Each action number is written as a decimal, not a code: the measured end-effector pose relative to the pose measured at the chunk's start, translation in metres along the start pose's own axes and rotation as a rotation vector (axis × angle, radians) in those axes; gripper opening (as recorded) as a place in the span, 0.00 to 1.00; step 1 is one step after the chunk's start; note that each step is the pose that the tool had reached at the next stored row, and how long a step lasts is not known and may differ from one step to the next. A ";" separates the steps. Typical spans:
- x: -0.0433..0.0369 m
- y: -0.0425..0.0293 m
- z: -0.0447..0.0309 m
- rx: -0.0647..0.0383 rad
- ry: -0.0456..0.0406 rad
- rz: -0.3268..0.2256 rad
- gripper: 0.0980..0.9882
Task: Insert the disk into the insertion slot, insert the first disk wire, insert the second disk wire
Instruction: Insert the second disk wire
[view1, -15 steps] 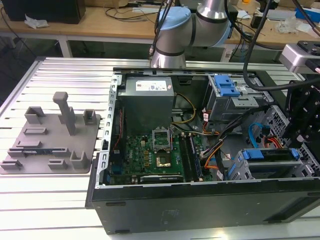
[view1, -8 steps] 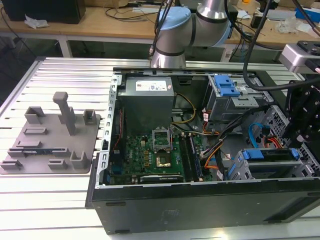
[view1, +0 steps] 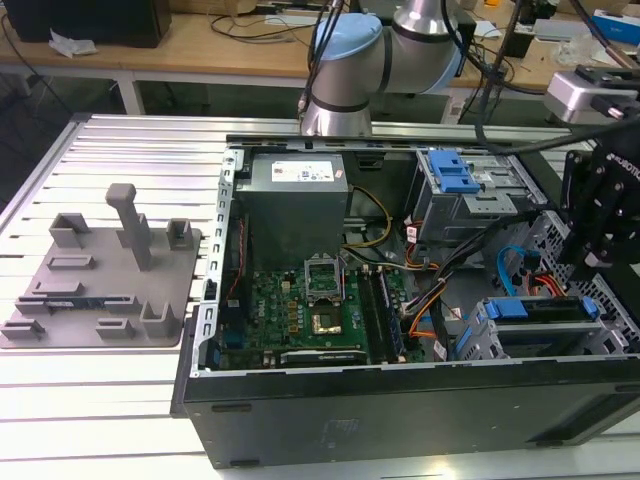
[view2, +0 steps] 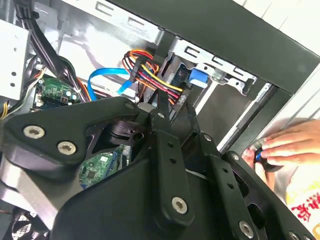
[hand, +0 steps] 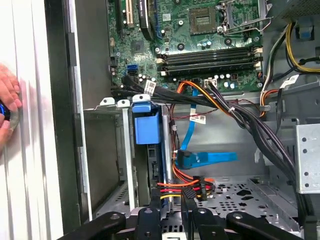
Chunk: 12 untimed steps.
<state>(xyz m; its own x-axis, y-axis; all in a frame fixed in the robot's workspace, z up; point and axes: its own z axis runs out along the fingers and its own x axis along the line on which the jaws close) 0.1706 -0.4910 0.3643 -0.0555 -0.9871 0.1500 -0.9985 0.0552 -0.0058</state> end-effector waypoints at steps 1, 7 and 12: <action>-0.0027 0.0001 -0.0005 0.000 0.0082 0.000 0.23; -0.0312 0.0115 -0.0045 0.004 0.0959 0.000 0.23; -0.0312 0.0216 -0.0044 0.007 0.1405 0.000 0.23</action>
<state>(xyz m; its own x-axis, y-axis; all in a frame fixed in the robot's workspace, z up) 0.1508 -0.4584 0.3638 -0.0552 -0.9564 0.2869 -0.9985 0.0539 -0.0124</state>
